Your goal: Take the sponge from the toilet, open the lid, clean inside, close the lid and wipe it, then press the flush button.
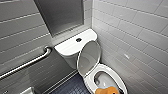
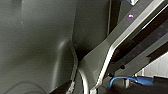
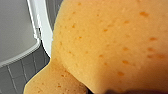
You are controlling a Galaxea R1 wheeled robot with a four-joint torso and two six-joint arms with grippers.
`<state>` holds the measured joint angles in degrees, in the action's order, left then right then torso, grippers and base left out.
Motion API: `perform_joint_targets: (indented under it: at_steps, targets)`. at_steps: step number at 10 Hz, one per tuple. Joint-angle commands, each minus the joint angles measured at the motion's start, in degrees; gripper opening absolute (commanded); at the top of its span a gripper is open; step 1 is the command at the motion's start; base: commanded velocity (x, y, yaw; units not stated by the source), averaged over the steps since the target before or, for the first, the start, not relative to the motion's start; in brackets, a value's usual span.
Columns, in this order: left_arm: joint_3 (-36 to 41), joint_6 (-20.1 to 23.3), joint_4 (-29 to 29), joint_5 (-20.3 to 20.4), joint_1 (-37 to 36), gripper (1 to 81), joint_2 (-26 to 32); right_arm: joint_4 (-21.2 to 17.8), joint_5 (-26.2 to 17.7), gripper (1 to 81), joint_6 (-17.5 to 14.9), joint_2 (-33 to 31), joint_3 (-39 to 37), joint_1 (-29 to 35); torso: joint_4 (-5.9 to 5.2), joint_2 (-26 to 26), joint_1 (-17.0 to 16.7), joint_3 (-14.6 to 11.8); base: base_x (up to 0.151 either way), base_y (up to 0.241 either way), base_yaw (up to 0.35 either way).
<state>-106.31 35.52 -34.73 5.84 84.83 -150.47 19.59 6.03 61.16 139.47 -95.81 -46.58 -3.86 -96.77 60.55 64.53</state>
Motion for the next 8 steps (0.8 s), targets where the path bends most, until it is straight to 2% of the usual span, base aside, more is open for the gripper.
perform_joint_targets:
  at_steps: [1, 5, 8]
  targets:
    - [2.07, 0.16, 0.54, -5.84, 1.43, 81.1, 0.95, 0.98, -0.59, 1.0, -0.16, -6.18, 3.44, -0.57, 0.0, 0.0, 0.0, 0.0, 0.0, 0.0, 0.0]
    - [2.16, 0.25, 0.81, -5.84, 1.43, 81.1, 0.51, 0.98, 4.5, 1.0, -0.16, -17.17, 8.53, -4.62, 0.0, 0.0, 0.0, 0.0, 0.0, 0.0, 0.0]
    - [2.08, 0.25, 0.89, -5.84, 1.43, 81.1, 0.43, 0.98, 5.91, 1.0, -0.25, -23.33, 11.6, -7.26, 0.0, 0.0, 0.0, 0.0, 0.0, 0.0, 0.0]
